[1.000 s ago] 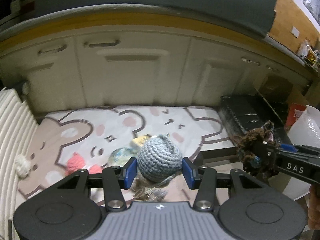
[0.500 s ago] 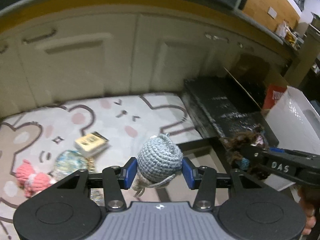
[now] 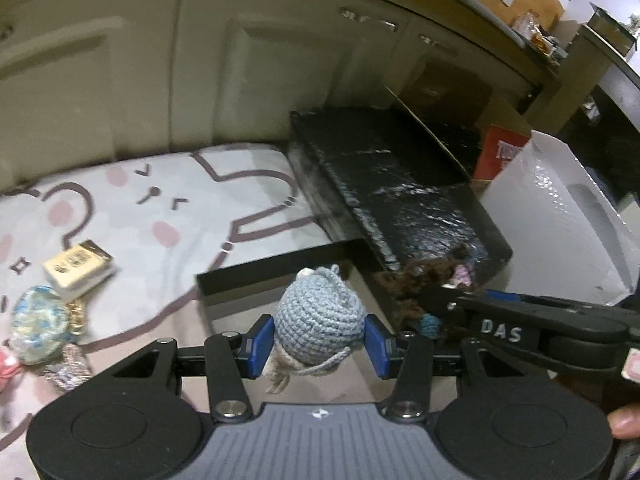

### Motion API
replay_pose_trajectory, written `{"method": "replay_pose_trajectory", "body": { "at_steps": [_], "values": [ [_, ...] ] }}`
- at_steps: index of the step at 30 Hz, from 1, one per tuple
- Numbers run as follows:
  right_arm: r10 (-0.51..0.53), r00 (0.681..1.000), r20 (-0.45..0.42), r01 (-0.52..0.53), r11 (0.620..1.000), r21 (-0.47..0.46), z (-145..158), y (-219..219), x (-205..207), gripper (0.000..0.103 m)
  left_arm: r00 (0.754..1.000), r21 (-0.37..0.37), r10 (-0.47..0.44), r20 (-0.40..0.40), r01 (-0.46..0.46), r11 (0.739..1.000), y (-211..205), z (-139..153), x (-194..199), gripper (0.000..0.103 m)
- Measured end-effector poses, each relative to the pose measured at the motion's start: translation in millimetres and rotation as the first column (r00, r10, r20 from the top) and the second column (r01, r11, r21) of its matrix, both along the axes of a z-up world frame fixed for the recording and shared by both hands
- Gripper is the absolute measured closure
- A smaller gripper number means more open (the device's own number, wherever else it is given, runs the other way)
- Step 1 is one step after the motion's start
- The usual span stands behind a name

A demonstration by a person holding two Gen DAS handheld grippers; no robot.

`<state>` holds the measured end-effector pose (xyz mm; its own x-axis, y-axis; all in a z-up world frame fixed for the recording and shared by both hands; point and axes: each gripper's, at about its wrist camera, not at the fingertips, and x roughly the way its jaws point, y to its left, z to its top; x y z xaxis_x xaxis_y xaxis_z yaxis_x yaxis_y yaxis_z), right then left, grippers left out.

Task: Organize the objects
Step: 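Carry the crochet ball and crochet cluster with both tools into the black box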

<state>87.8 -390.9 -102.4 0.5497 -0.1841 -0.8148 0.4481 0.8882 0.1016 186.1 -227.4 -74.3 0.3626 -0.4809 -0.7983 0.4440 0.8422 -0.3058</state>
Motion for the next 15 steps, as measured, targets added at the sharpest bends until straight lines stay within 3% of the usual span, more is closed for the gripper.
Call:
{"method": "replay_pose_trajectory", "body": {
  "at_steps": [15],
  "values": [
    [0.028,0.998,-0.064,-0.026,0.999,0.032,-19.0,1.7,12.9,0.06,0.996,0.031,0.012,-0.086,-0.009,0.999,-4.1,-27.4,15.4,0.05]
  ]
}}
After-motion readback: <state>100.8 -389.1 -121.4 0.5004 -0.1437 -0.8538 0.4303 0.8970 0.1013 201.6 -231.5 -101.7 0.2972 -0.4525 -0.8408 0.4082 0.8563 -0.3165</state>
